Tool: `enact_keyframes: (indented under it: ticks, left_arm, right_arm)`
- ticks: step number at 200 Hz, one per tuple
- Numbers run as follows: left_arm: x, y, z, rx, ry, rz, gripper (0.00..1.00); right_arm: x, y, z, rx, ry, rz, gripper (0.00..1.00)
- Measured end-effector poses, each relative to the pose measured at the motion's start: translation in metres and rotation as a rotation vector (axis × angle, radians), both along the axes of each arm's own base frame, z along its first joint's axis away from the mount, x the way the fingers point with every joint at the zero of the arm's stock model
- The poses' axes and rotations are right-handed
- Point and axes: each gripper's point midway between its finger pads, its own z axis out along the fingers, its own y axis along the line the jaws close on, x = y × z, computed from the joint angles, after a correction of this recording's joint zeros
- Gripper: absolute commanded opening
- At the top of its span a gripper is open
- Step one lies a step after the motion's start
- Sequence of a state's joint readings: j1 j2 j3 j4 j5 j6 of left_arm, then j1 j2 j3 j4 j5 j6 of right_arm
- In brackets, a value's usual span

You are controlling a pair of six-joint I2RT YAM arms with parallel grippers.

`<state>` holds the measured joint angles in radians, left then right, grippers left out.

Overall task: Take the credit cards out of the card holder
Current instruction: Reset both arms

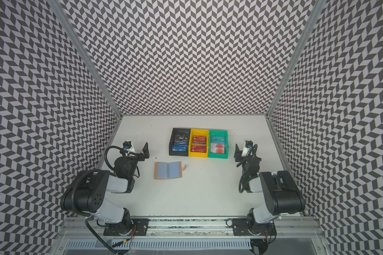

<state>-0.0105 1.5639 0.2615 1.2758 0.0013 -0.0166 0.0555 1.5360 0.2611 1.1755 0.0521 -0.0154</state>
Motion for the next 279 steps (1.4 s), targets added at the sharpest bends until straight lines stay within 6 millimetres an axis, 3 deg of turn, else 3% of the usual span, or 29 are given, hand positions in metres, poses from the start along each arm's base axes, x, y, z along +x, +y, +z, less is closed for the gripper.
enact_keyframes:
  ticks: [279]
  left_arm:
    - [-0.0005, 0.0041, -0.0059, 0.006, 0.023, 0.023, 1.00]
  right_arm:
    - [0.0014, -0.0001, 0.0005, -0.001, -0.001, -0.001, 0.99]
